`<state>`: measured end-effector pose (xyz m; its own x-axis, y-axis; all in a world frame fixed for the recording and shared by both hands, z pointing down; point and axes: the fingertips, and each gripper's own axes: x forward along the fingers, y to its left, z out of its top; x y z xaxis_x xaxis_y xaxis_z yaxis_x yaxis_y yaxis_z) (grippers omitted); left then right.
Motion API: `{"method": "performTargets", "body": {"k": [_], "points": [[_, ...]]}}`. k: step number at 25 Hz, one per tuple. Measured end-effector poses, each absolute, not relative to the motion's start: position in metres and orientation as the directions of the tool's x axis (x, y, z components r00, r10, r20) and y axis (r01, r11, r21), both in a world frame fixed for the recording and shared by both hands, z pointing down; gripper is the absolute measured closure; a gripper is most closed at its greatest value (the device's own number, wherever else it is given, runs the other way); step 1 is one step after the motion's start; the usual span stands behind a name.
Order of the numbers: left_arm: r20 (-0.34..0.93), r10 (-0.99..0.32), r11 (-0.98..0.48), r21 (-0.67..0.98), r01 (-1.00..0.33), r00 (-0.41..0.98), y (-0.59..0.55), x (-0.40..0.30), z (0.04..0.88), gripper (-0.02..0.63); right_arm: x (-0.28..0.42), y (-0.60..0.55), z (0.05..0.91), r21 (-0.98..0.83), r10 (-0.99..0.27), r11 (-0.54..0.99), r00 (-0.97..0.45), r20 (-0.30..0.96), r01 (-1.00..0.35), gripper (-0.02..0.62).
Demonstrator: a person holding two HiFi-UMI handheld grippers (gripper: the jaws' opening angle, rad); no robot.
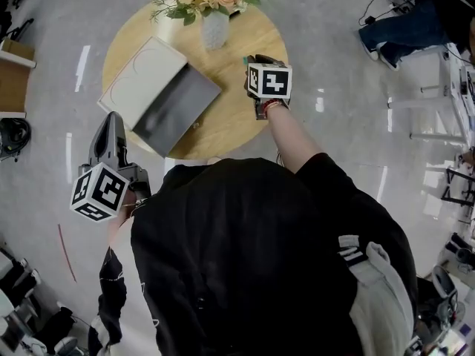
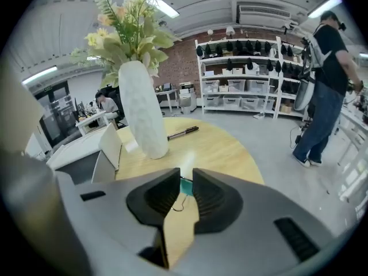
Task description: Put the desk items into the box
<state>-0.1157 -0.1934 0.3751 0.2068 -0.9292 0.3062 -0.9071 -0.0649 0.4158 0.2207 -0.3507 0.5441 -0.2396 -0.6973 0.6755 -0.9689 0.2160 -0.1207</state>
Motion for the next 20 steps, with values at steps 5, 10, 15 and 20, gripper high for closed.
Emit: {"method": "performTargets", "body": {"k": [5,10,15,20], "points": [[0.297,-0.919,-0.117,0.423,-0.899,0.259,-0.193,-0.099,0.375,0.597,0.227,-0.323,0.533,-0.164,-0.709,0.190,-0.251,0.659,-0.968,0.525],[0.295,-0.906,-0.154,0.440,-0.885,0.305,-0.187,-0.086,0.378,0.597,0.226,-0.299,0.514,-0.185,-0.732,0.196,-0.269,0.626,-0.963,0.525],[0.283,-0.896,-0.186,0.461,-0.868,0.343,-0.187,-0.074,0.380,0.597,0.224,-0.279,0.496,-0.233,-0.748,0.176,-0.284,0.600,-0.956,0.525],[0.263,-0.881,-0.237,0.474,-0.848,0.393,-0.185,-0.055,0.380,0.597,0.212,-0.264,0.476,-0.274,-0.759,0.203,-0.328,0.563,-0.940,0.525]]}}
